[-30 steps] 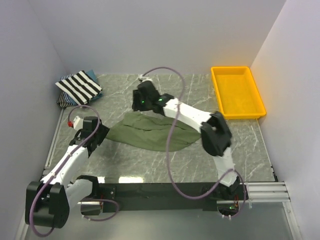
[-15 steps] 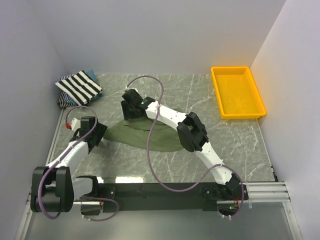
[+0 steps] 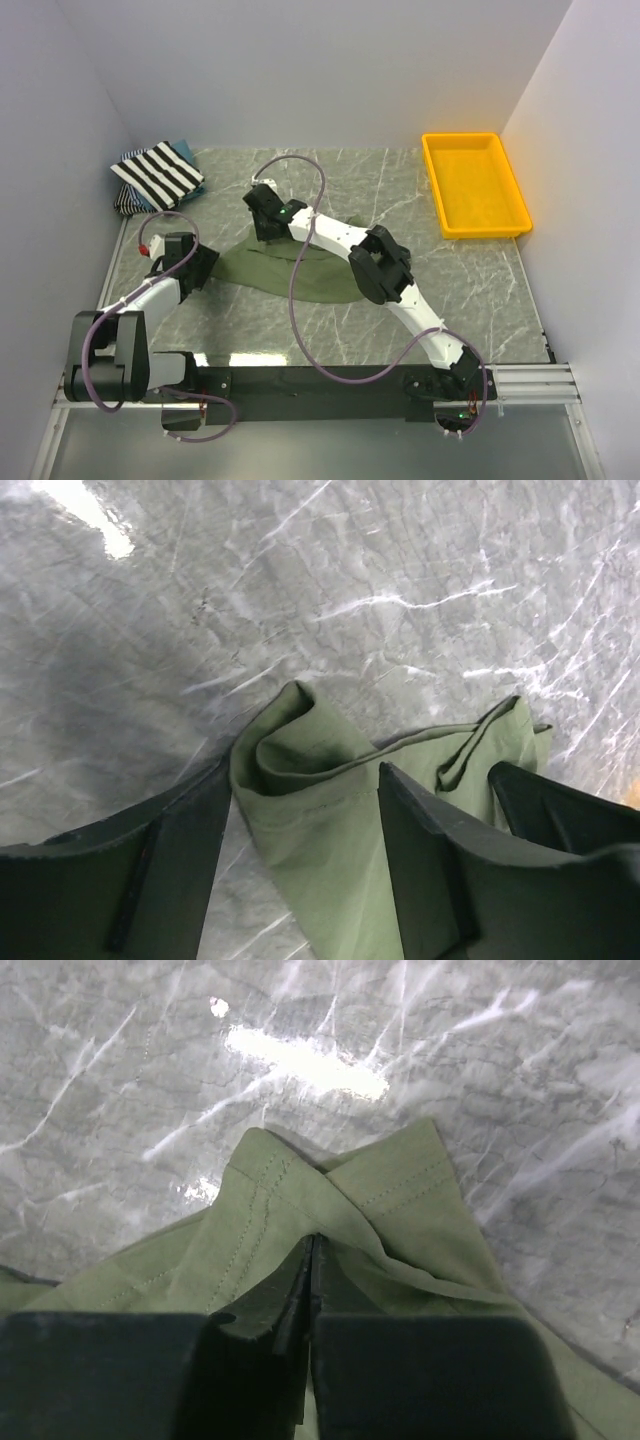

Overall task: Fold and stack the tank tops
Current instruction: Flatten the tank top out

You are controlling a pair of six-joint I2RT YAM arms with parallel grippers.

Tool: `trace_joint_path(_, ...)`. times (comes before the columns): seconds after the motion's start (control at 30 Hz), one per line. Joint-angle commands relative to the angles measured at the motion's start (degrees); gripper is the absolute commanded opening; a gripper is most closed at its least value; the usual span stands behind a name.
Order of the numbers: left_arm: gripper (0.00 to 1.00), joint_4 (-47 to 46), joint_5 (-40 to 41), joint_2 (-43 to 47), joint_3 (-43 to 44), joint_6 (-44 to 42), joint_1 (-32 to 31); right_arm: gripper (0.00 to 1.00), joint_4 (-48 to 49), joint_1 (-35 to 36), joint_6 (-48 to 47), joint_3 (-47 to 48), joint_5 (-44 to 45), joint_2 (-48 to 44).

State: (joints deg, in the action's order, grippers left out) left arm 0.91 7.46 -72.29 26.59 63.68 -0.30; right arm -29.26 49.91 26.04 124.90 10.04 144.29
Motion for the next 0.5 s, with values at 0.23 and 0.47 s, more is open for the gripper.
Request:
trace_joint_path(0.23, 0.24, -2.8, -1.0, -4.0, 0.0, -1.3, 0.1, 0.00, 7.6, -1.0, 0.7, -9.9, 3.8, -13.1)
trace_joint_path(0.47, 0.01, -1.8, -0.3, -3.8, 0.4, -1.5, 0.1, 0.08, 11.6, -2.5, -0.6, -17.7, 1.4, -21.6)
